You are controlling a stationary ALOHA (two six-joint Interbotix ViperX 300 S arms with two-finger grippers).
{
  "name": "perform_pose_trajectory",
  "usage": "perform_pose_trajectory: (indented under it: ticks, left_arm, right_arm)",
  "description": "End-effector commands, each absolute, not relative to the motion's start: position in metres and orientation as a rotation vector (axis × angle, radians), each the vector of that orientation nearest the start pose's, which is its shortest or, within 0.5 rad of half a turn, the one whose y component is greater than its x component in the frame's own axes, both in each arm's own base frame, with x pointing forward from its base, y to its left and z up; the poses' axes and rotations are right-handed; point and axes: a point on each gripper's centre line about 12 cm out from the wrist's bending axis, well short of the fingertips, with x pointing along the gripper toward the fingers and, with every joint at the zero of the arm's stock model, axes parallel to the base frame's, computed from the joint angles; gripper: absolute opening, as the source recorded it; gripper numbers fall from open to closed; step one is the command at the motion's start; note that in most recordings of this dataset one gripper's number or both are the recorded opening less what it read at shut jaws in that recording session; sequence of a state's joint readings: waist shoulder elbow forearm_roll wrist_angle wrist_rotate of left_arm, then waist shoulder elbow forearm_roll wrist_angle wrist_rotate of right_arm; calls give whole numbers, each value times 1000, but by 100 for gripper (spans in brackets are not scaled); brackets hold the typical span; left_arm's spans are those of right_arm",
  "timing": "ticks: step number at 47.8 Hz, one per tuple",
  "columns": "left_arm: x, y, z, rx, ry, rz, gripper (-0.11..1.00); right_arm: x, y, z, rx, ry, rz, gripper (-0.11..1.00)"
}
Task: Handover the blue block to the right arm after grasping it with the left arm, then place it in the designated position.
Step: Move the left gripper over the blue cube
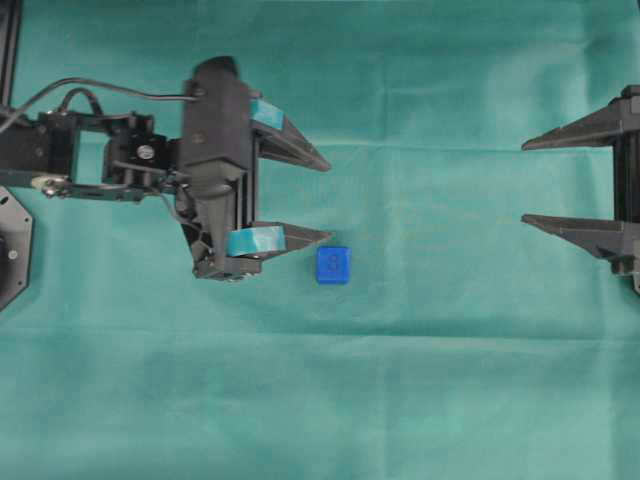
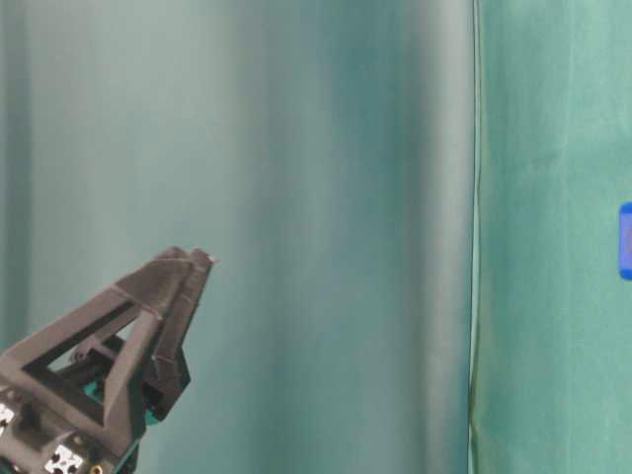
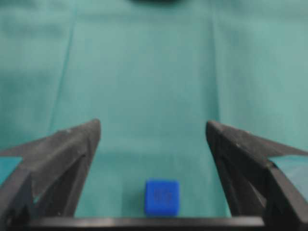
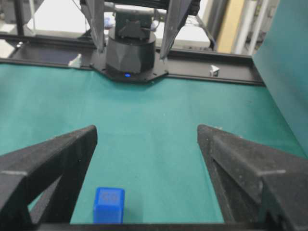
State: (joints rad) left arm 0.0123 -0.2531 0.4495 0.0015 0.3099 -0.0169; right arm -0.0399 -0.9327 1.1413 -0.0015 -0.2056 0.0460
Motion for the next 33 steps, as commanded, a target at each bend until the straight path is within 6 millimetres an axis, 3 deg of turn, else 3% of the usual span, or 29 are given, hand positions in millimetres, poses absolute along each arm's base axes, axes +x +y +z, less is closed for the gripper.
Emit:
perform_pose_trajectory:
  ticks: [1, 13, 33]
  left_arm:
    - [385, 6, 332, -16, 546, 20, 99]
    - [395, 5, 331, -14, 686, 17, 99]
    - [396, 5, 331, -13, 692, 18, 99]
  right_arm:
    - [209, -8, 299, 43, -16, -39, 94]
    - [209, -8, 297, 43, -10, -39, 94]
    - [210, -8, 297, 44, -7, -39, 94]
